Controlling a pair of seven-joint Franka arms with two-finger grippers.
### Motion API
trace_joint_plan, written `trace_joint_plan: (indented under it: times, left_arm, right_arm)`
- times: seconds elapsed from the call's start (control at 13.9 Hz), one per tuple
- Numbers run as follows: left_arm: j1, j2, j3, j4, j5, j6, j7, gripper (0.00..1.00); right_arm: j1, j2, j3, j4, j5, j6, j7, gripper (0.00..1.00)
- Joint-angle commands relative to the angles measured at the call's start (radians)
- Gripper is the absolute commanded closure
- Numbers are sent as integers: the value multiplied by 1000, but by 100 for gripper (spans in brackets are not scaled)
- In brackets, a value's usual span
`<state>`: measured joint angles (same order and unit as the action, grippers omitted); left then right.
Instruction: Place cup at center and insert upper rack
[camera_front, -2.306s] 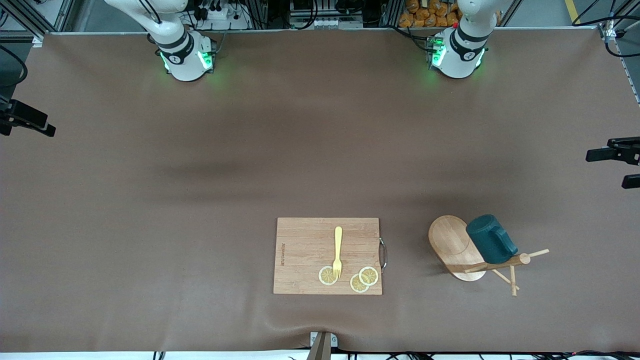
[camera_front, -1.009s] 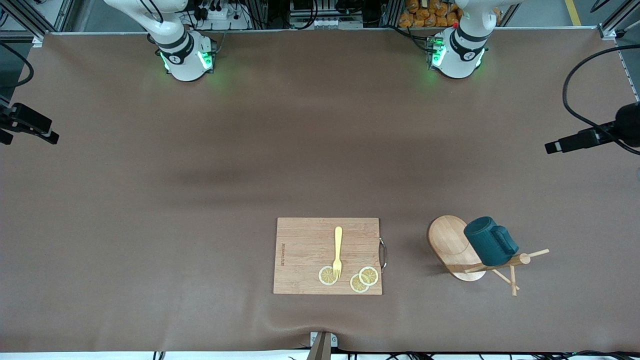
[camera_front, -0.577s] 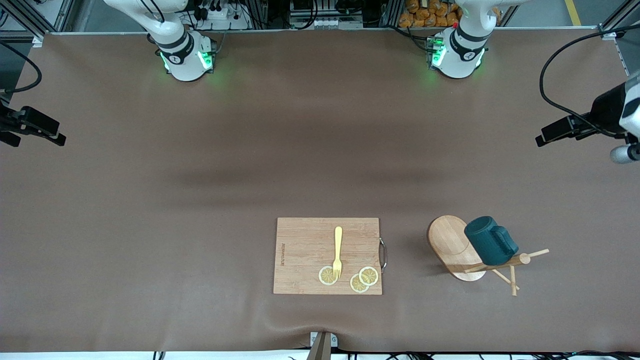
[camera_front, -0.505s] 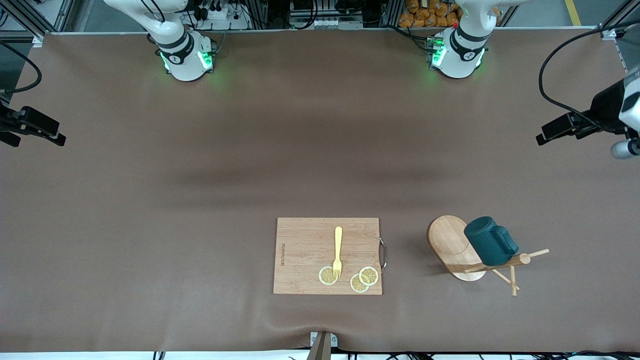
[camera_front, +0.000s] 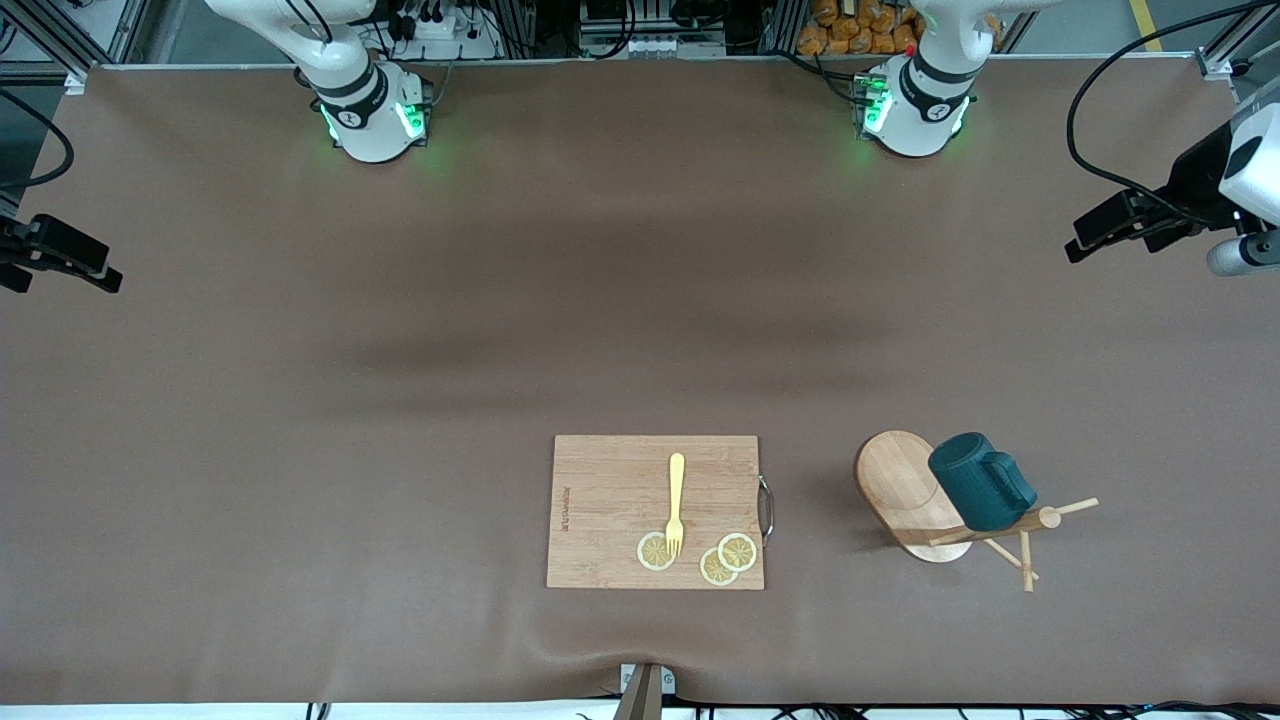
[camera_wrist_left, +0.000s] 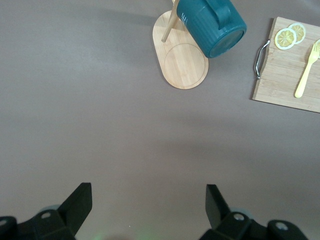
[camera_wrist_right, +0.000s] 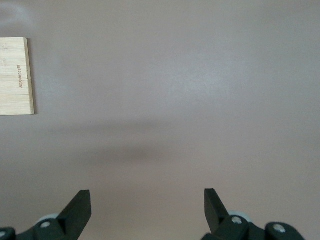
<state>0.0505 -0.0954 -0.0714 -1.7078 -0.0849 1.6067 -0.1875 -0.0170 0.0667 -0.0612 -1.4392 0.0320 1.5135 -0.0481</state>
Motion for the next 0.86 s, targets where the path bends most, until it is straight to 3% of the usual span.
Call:
trace_joint_plan:
  times: [0.0,0.65,0.79]
  left_arm:
    - [-11,-35,10,-23,33,7,-3,0]
    - [-9,117,13,197,63,-111,11,0]
    - [-9,118,12,198,65,-113,11,0]
  right_arm:
    - [14,-2,-14,-4,-7,-3,1,0]
    - [22,-7,-12,3,-7,-157,4,0]
    - [23,-8,-12,2,-7,-173,4,0]
